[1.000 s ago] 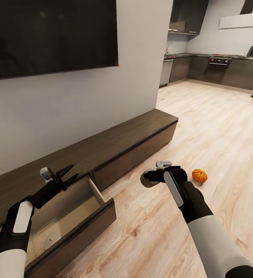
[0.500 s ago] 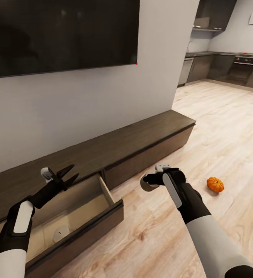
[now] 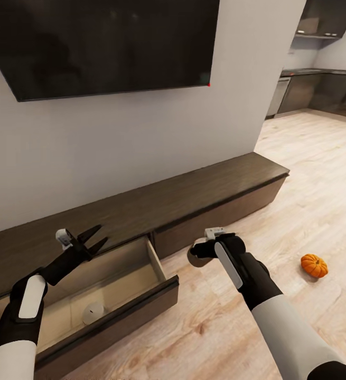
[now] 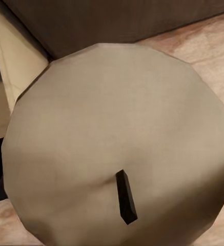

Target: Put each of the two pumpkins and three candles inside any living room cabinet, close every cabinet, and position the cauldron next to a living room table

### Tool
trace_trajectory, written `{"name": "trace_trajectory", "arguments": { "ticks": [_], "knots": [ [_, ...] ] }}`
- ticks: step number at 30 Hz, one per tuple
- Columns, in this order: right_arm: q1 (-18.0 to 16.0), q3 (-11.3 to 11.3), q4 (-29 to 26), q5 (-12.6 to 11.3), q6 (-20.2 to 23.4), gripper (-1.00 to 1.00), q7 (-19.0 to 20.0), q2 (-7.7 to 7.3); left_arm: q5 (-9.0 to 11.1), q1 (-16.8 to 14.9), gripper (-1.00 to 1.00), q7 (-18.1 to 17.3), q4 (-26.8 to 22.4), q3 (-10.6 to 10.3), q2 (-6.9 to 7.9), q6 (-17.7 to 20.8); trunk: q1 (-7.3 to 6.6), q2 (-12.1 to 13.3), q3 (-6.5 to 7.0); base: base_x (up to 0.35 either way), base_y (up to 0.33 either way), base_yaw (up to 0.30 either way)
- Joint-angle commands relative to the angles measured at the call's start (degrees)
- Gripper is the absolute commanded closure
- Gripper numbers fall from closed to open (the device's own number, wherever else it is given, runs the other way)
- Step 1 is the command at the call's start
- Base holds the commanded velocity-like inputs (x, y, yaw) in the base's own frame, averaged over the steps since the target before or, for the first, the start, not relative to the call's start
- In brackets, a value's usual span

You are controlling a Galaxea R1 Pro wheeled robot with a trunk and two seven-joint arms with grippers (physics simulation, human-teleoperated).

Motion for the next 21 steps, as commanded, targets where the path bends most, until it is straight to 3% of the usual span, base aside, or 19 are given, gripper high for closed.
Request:
{"name": "trace_trajectory", "arguments": {
  "ticks": [1, 8, 21],
  "knots": [
    [0.0, 0.2, 0.5, -0.1, -0.3, 1.00, 0.1, -0.16, 0.0, 0.0, -1.00, 0.0, 0.0, 0.0, 0.00, 0.0, 0.00, 0.0, 0.00, 0.000, 0.000, 0.017],
    [0.0, 0.3, 1.0, 0.2, -1.1, 1.00, 0.0, 0.00, 0.0, 0.0, -1.00, 0.0, 0.0, 0.0, 0.00, 0.0, 0.00, 0.0, -0.08, 0.000, 0.000, 0.035],
    [0.0, 1.2, 1.1, 0.0, -1.1, 1.00, 0.0, 0.20, 0.0, 0.0, -1.00, 0.0, 0.0, 0.0, -0.51, 0.0, 0.00, 0.0, -0.80, 0.000, 0.000, 0.220]
  ]
}}
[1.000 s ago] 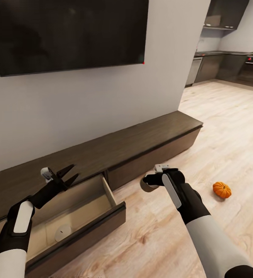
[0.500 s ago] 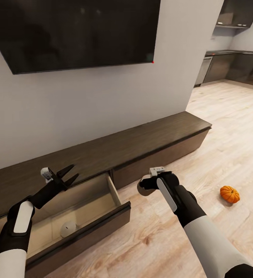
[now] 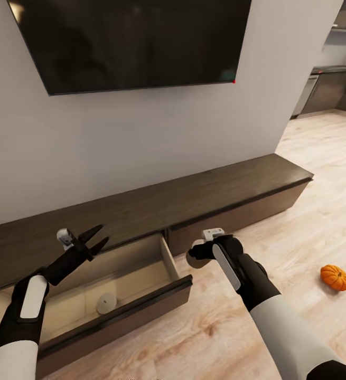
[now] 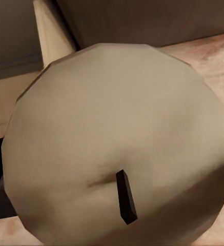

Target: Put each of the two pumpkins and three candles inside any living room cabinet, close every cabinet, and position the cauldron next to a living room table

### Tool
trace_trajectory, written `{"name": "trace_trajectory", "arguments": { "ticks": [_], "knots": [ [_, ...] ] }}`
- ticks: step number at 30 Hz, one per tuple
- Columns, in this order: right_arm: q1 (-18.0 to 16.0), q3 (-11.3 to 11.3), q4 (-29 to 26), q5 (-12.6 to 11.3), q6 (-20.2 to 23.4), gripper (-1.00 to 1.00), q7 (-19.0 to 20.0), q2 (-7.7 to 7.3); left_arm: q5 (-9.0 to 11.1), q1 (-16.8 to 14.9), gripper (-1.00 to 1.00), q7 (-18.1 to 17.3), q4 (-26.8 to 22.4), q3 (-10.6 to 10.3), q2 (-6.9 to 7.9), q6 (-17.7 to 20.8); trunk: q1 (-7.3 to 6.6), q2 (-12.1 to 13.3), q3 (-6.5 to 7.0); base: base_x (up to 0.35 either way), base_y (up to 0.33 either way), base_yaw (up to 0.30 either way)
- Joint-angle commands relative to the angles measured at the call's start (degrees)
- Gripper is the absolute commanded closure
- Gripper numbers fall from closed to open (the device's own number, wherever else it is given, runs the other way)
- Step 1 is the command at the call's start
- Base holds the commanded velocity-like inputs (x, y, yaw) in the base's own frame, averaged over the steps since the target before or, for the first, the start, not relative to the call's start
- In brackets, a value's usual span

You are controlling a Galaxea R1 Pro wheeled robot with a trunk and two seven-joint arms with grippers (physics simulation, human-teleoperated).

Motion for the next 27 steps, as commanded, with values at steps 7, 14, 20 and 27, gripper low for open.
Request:
{"name": "trace_trajectory", "arguments": {
  "ticks": [7, 14, 20, 27],
  "knots": [
    [0.0, 0.4, -0.1, 0.0, 0.0, 1.00, 0.0, 0.56, 0.0, 0.0, -1.00, 0.0, 0.0, 0.0, -0.04, 0.0, 0.00, 0.0, -0.42, 0.000, 0.000, 0.230],
    [0.0, 0.4, -0.1, 0.0, 0.0, 1.00, 0.1, 0.79, 0.0, 0.0, -1.00, 0.0, 0.0, 0.0, -0.02, 0.0, 0.00, 0.0, -0.83, 0.000, 0.000, 0.231],
    [0.0, 0.5, -0.1, 0.0, -0.1, 1.00, 0.1, 0.98, -0.1, 0.0, -1.00, 0.0, 0.0, 0.0, -0.02, 0.0, 0.00, 0.0, -1.19, 0.000, 0.000, 0.232],
    [0.1, 11.8, 7.7, 0.3, -9.9, 1.00, -1.2, 1.50, -0.1, 0.0, -1.00, 0.0, 0.0, 0.0, -0.65, 0.0, 0.00, 0.0, -1.60, 0.092, -0.098, 0.232]
  ]
}}
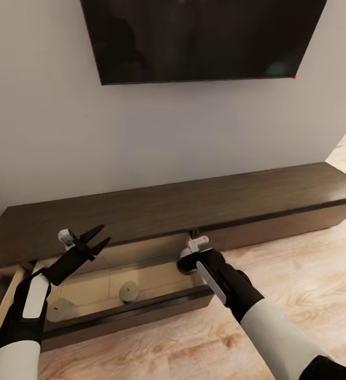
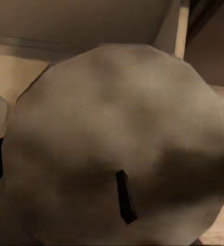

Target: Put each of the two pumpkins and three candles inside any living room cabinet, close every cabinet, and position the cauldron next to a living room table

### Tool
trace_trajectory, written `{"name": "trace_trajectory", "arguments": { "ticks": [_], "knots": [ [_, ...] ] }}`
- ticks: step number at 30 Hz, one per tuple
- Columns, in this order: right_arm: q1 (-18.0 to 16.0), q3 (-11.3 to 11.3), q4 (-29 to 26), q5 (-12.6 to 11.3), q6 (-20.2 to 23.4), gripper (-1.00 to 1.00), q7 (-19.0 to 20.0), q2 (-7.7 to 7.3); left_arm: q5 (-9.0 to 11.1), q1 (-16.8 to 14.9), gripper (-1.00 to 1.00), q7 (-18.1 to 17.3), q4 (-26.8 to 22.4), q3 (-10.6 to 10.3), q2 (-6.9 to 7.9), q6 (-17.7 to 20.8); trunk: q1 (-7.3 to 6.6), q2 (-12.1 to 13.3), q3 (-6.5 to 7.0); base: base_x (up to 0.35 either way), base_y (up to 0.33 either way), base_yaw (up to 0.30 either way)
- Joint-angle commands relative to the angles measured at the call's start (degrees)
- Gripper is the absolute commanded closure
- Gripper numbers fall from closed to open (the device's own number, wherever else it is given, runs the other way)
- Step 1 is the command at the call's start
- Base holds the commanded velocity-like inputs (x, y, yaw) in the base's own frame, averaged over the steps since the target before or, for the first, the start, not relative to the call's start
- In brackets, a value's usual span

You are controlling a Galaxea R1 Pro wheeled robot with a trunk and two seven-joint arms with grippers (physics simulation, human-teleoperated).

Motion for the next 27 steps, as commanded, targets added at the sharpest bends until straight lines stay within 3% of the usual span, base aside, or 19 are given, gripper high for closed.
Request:
{"name": "trace_trajectory", "arguments": {
  "ticks": [1, 6, 18, 23, 27],
  "knots": [
    [0.0, 0.8, 1.4, 0.1, -1.0, 1.00, -0.9, 0.61, 0.0, 0.0, -1.00, 0.0, 0.0, 0.0, -0.04, 0.0, -0.01, 0.0, -0.05, 0.221, -0.221, 0.232],
    [0.0, 1.7, 4.3, 0.3, -2.1, 1.00, -3.6, 2.73, 0.0, 0.0, -1.00, 0.0, 0.0, 0.0, -0.08, 0.0, -0.01, 0.0, -0.36, 0.230, -0.230, 0.232],
    [0.0, 1.8, 8.3, 0.0, -4.0, 1.00, -4.0, 3.48, 0.0, 0.0, -1.00, 0.0, 0.1, 0.0, -0.14, 0.0, -0.01, 0.0, -1.09, 0.076, -0.076, 0.230],
    [0.0, 4.7, 10.3, -0.1, -4.0, 1.00, -3.6, 3.78, 0.0, 0.0, -1.00, 0.0, 0.1, -0.1, -0.17, 0.0, -0.01, 0.0, -1.41, 0.001, -0.001, 0.216],
    [0.0, 5.7, 12.2, -0.2, -5.6, 1.00, -3.5, 3.77, 0.0, 0.1, -1.00, 0.0, 0.1, -0.2, -0.55, 0.0, -0.01, 0.0, -1.68, 0.000, 0.000, 0.202]
  ]
}}
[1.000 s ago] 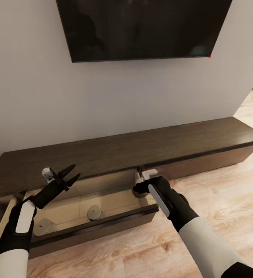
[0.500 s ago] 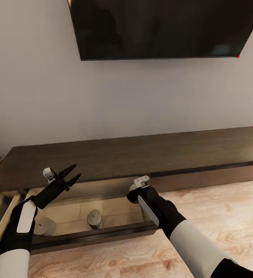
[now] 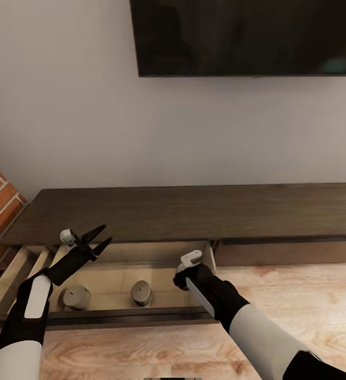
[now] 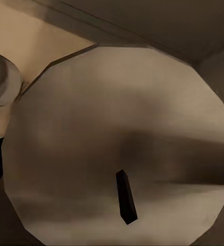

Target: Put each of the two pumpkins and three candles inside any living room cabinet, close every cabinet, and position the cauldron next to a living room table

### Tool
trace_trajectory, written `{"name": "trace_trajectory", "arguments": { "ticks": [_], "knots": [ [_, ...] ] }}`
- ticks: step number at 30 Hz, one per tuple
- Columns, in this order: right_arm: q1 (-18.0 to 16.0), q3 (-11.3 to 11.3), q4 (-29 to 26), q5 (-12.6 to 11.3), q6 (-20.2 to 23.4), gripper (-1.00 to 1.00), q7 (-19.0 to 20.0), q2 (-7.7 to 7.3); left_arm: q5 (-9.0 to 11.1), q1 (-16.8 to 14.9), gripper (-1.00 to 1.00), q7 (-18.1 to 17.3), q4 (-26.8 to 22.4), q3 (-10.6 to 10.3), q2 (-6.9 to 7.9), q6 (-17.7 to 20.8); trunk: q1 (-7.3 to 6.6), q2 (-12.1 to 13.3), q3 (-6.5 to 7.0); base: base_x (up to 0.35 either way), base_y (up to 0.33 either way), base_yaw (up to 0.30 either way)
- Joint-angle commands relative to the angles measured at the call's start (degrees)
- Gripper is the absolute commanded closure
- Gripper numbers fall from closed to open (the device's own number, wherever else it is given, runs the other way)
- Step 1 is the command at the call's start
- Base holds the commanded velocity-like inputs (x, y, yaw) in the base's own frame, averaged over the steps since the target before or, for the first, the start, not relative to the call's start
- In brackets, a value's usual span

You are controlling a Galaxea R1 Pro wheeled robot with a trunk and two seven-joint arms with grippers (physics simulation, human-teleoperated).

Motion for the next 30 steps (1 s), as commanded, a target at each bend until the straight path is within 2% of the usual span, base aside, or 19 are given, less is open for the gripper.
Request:
{"name": "trace_trajectory", "arguments": {
  "ticks": [1, 3, 9, 15, 21, 27, 30],
  "knots": [
    [0.0, 0.0, 0.2, 0.0, -0.4, 1.00, 0.0, 0.00, 0.0, 0.0, -1.00, 0.0, 0.0, 0.0, -0.14, 0.0, 0.00, 0.0, -0.07, 0.000, 0.000, 0.195],
    [0.0, 0.1, 1.6, -0.1, -2.3, 1.00, 0.0, -0.03, 0.0, 0.0, -1.00, 0.0, 0.0, 0.0, -0.67, 0.0, 0.00, 0.0, -0.21, 0.000, 0.000, 0.188],
    [0.0, -0.3, 2.5, -0.1, -4.9, 1.00, -0.3, -0.11, 0.0, 0.0, -1.00, 0.0, -0.2, 0.0, -0.85, -0.1, 0.00, 0.0, -0.51, 0.000, 0.000, 0.126],
    [0.0, -0.4, 2.5, -0.1, -5.8, 1.00, -0.3, -0.30, 0.0, 0.0, -1.00, -0.4, -0.6, 0.0, -0.86, 0.0, 0.00, 0.0, -0.54, 0.000, 0.000, 0.012],
    [0.0, -2.0, 2.5, -0.2, -5.9, 1.00, -0.3, -0.46, 0.0, 0.0, -1.00, -1.0, -0.8, -0.8, -0.86, 0.0, 1.31, -2.4, -1.62, 0.000, 0.000, 0.000],
    [0.0, -2.6, 2.6, -0.3, -5.8, 1.00, -0.2, -0.41, 0.0, 0.0, -1.00, -1.1, -0.8, -1.2, -0.80, 0.0, 2.63, -4.8, -2.70, 0.000, 0.000, 0.000],
    [0.0, -5.4, 2.7, -0.3, -5.7, 1.00, -0.1, -0.16, 0.0, 0.0, -1.00, -1.1, -0.8, -1.2, -0.78, 0.0, 3.29, -6.0, -3.23, 0.000, 0.000, 0.000]
  ]
}}
